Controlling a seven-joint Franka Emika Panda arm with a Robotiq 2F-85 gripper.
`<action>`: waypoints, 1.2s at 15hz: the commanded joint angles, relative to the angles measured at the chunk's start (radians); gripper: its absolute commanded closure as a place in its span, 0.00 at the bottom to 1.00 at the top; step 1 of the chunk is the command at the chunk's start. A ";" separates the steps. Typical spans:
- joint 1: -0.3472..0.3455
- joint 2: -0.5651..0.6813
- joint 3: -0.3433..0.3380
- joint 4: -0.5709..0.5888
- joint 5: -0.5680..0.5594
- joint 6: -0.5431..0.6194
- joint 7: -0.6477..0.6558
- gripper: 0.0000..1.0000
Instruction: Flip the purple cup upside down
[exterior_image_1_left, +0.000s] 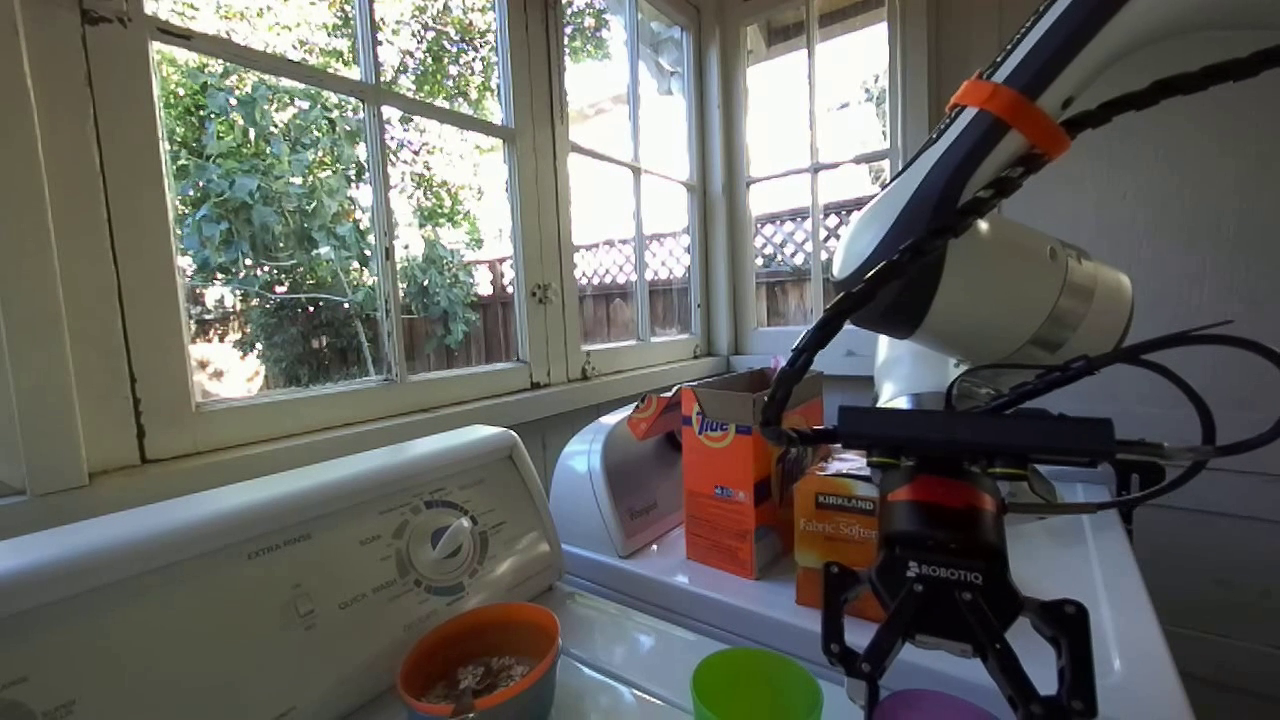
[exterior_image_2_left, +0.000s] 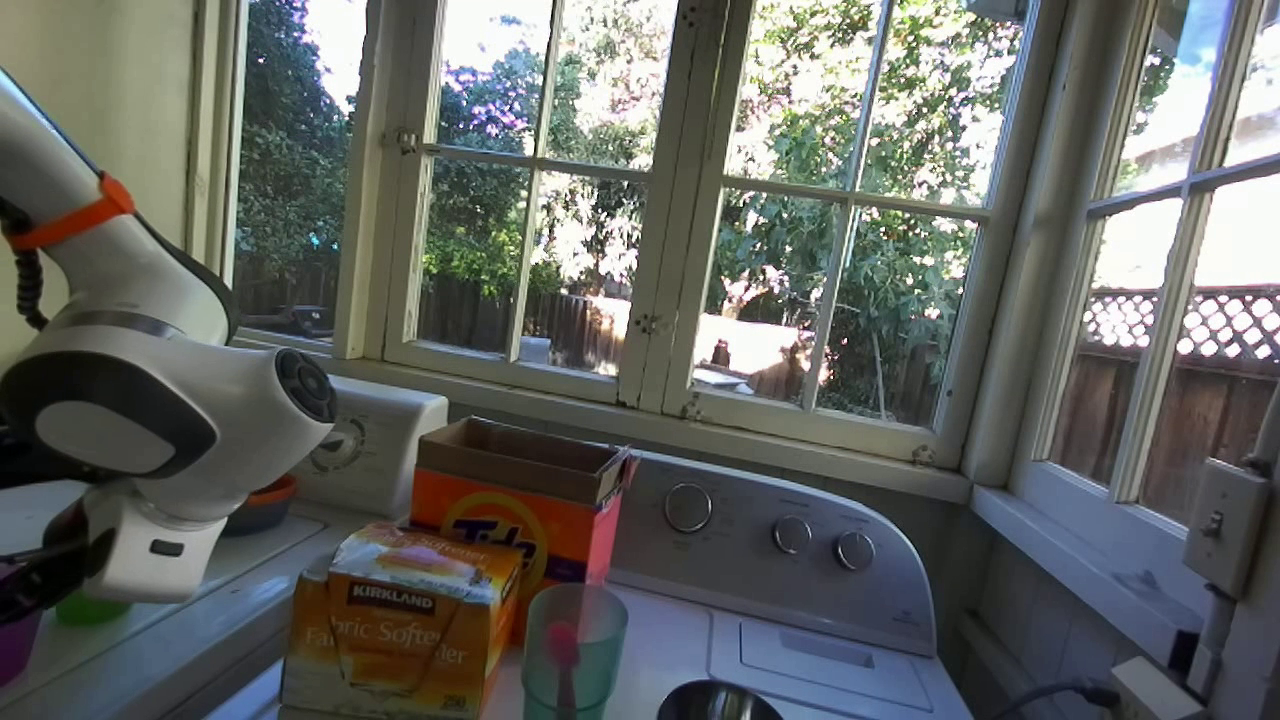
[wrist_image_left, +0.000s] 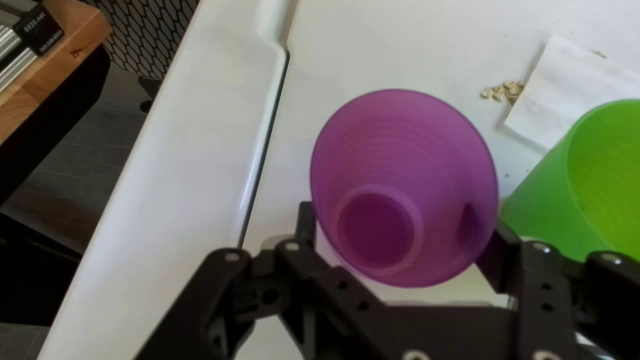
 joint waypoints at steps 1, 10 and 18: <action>0.042 -0.057 -0.014 -0.033 -0.069 0.052 0.078 0.51; 0.116 -0.144 0.017 -0.065 -0.421 0.184 0.247 0.51; 0.140 -0.171 0.041 -0.097 -0.613 0.257 0.357 0.51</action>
